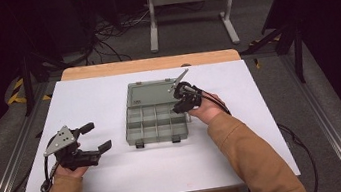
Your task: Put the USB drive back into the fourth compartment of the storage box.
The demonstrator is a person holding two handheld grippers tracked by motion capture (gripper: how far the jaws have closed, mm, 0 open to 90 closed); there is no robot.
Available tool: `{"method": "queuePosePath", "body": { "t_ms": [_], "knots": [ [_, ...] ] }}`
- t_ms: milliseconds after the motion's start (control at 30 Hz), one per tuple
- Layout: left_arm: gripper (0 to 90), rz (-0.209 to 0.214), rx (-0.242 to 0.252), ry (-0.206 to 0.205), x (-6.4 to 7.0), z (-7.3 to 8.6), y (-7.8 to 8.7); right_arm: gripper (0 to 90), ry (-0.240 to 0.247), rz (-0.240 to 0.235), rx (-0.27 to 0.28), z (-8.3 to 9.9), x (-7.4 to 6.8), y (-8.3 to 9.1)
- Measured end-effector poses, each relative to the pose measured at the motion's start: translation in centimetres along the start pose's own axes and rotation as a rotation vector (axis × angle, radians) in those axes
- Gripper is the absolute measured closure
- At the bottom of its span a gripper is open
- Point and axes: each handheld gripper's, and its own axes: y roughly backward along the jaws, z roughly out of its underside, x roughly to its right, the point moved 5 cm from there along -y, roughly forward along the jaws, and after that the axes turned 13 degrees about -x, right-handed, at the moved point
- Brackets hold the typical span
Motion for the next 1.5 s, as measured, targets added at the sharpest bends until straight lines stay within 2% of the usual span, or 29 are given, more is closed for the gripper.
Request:
{"method": "queuePosePath", "body": {
  "t_ms": [600,867,933,1033,1133,1167,1200,1267,1433,1500],
  "knots": [
    [7.3,0.002,0.000,0.006,0.0,0.0,0.0,79.3,0.014,-0.012,-0.043,-0.1,-0.3,-0.9],
    [8.1,0.006,-0.010,0.012,-0.1,0.0,0.0,76.5,0.006,-0.024,-0.020,-0.1,-0.2,-0.6],
    [8.2,-0.004,-0.021,0.016,-0.1,0.0,0.1,76.3,0.005,-0.024,-0.012,0.0,-0.2,-0.4],
    [8.9,0.000,-0.029,0.032,-0.3,-0.1,0.0,79.8,0.008,-0.010,0.002,0.0,-0.2,0.0],
    [12.0,-0.008,-0.039,0.042,-0.7,-0.2,0.0,88.7,0.003,0.002,0.020,0.3,-0.2,0.8],
    [13.3,0.000,-0.048,0.059,-0.8,-0.3,-0.1,90.0,0.001,0.005,0.024,0.4,-0.2,1.0],
    [18.7,0.002,-0.050,0.063,-1.0,-0.4,-0.1,90.0,-0.010,0.006,0.037,0.8,-0.1,1.6],
    [21.6,-0.006,-0.069,0.077,-1.2,-0.7,-0.1,90.0,-0.013,0.008,0.044,1.0,-0.1,1.9],
    [39.9,-0.018,-0.129,0.092,-1.9,-1.4,-0.4,90.0,-0.032,0.029,0.077,2.1,0.4,3.0],
    [46.5,-0.009,-0.146,0.101,-2.1,-1.7,-0.6,90.0,-0.042,0.037,0.087,2.4,0.6,3.4]
  ]
}}
